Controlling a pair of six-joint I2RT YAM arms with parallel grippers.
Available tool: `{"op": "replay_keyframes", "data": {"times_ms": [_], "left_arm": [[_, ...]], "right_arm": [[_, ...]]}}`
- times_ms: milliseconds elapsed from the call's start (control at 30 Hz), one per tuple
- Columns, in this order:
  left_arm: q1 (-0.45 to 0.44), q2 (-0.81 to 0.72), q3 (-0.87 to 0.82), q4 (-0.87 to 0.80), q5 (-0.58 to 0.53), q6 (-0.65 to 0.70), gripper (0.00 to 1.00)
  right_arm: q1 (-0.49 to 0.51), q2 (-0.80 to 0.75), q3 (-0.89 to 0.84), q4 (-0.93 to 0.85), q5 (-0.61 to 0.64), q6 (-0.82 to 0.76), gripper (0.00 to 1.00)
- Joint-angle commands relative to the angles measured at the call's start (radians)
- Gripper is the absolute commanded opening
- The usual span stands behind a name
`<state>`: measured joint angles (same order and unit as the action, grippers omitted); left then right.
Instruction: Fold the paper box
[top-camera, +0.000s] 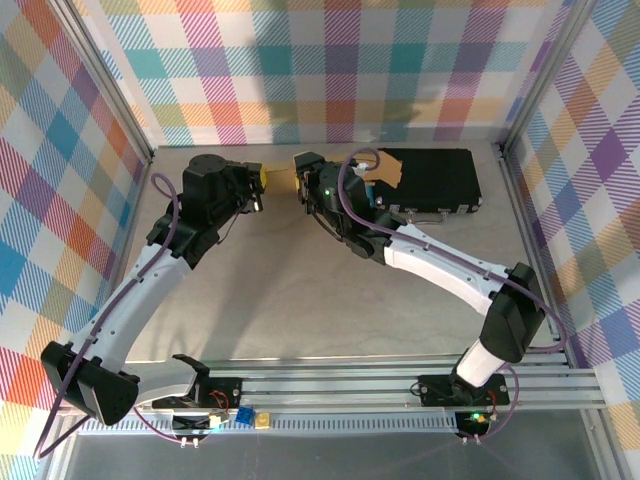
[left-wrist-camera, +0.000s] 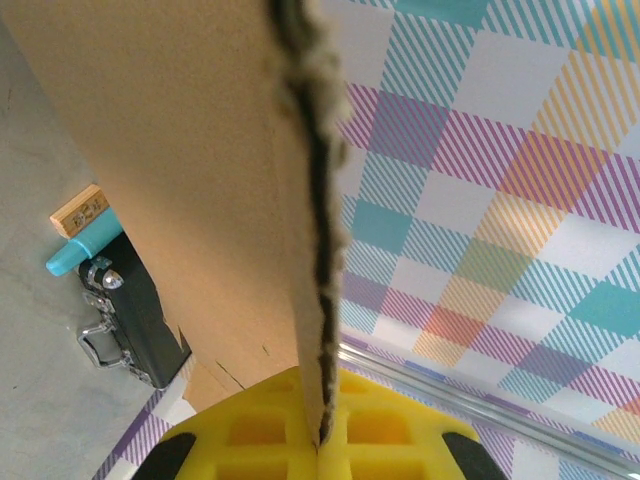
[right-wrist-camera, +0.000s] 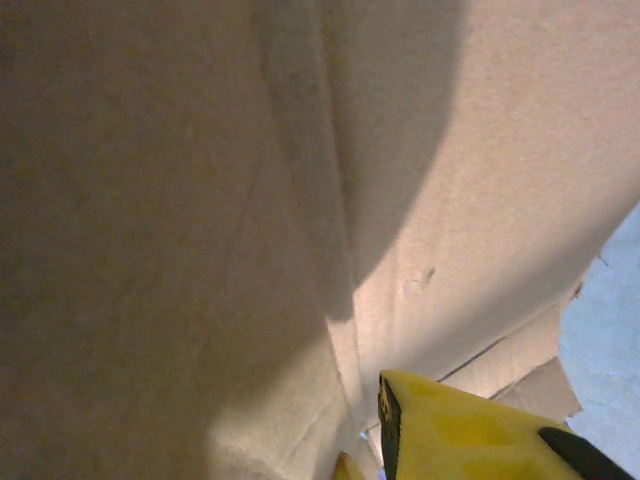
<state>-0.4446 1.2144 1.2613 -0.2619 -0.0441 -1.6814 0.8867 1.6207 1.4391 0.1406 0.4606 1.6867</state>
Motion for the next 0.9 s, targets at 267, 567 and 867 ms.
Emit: {"op": "replay_keyframes", "data": {"times_ms": [267,567,867], "left_arm": [[-0.026,-0.038,0.026,0.009,0.018,-0.002,0.00],[-0.040,-0.040,0.034,0.011,0.014,-0.006,0.00],[-0.041,-0.043,0.182,-0.181,-0.023,0.171,0.50]], "right_arm": [[-0.037,0.048,0.070,0.038,0.005,-0.029,0.31],[-0.045,0.065,0.093,-0.002,0.003,-0.055,0.21],[-0.075,0.024,0.151,-0.125,-0.041,-0.204,0.00]]}}
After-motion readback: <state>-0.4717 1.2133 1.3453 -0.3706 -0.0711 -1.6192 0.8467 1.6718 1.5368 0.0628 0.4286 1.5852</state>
